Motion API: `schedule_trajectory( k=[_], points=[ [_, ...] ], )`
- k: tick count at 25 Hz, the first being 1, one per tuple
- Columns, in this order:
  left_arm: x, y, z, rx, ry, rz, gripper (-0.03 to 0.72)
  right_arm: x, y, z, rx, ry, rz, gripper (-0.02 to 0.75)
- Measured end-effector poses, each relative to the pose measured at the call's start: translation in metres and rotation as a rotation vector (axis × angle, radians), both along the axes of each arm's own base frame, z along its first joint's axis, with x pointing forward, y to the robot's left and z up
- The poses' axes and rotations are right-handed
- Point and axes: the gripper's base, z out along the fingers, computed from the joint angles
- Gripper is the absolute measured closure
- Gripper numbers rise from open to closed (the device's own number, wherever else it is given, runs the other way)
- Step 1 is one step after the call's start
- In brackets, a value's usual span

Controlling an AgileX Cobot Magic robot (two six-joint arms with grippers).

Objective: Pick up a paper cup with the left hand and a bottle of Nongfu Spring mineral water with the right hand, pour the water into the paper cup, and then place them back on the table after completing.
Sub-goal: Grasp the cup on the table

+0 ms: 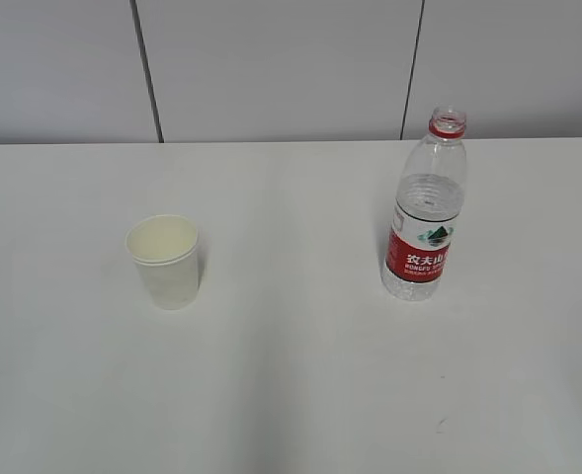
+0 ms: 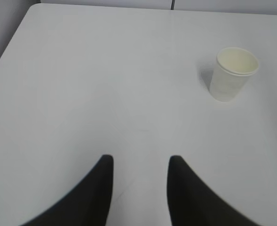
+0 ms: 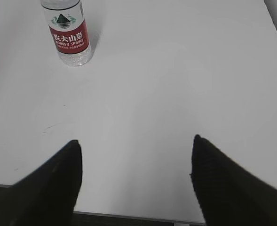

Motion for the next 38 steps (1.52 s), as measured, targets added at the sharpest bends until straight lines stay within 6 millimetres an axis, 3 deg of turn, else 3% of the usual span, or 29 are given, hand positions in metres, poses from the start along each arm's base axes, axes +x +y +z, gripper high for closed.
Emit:
schedule_trajectory(
  k=[33, 38],
  points=[
    [0.0, 0.0, 0.0, -0.004, -0.004, -0.003, 0.44, 0.0, 0.0, 0.0, 0.0, 0.0, 0.0, 0.203],
    [0.006, -0.001, 0.013, -0.006, -0.067, -0.009, 0.44, 0.0, 0.0, 0.001, -0.002, -0.007, -0.001, 0.204]
  ],
)
